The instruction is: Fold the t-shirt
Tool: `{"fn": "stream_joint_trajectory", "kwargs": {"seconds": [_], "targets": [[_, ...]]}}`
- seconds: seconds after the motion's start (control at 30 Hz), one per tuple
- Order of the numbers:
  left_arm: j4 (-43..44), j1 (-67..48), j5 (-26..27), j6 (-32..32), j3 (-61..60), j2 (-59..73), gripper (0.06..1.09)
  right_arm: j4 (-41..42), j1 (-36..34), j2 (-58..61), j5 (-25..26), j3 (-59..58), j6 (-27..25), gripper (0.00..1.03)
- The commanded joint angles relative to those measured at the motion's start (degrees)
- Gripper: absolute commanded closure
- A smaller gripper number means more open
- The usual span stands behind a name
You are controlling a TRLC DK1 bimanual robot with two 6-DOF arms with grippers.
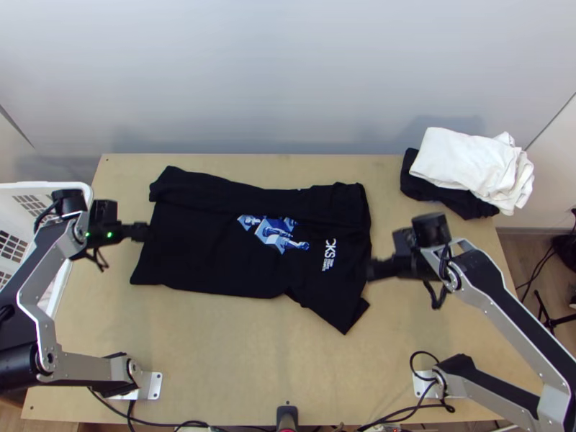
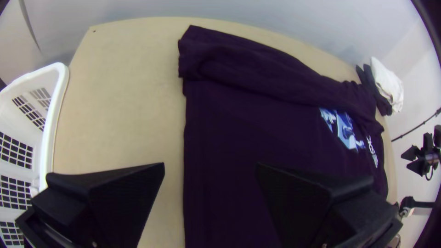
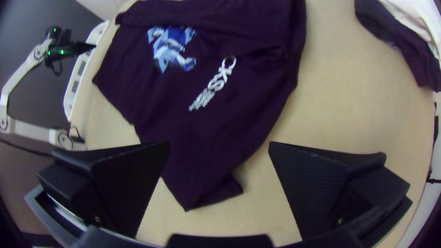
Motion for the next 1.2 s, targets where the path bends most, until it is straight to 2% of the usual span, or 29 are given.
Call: {"fn": "stream_joint_trajectory", "kwargs": {"seconds": [0.0,0.1,0.33,0.4,0.8,1.03,1.1,1.17], "targets": [[-11.13,4.94,2.35,12.36,-1.40,-2.02,0.12,-15.01,1.31,-1.12,-4.06,-0.73,-12.26,0.04],[-11.22,5.82,2.35,13.15,-1.75,-0.62,0.12,-17.12,1.14,-0.76,-3.97,-1.88,-16.83,0.04],[-11.04,6.61,2.35,13.24,-3.07,-0.62,0.12,-16.33,-1.15,2.31,-3.01,-3.55,-25.35,0.04],[-11.04,6.70,2.44,13.06,-3.25,-0.70,0.12,-15.45,-1.41,4.86,-2.30,-3.81,-26.23,0.04],[-10.25,5.38,2.44,10.95,-4.65,-1.50,0.12,-7.18,3.69,9.96,-0.81,-6.27,-23.68,0.07],[-9.99,4.50,2.44,9.81,-5.09,-1.93,0.12,-3.58,9.66,14.44,3.32,-7.41,-21.13,0.07],[-9.72,4.41,2.44,9.63,-5.27,-2.11,0.12,-2.88,10.45,15.67,3.59,-7.24,-20.87,0.13],[-9.37,4.41,2.44,9.55,-5.53,-2.11,0.12,-2.00,10.89,17.25,3.94,-7.06,-20.78,0.15]]}}
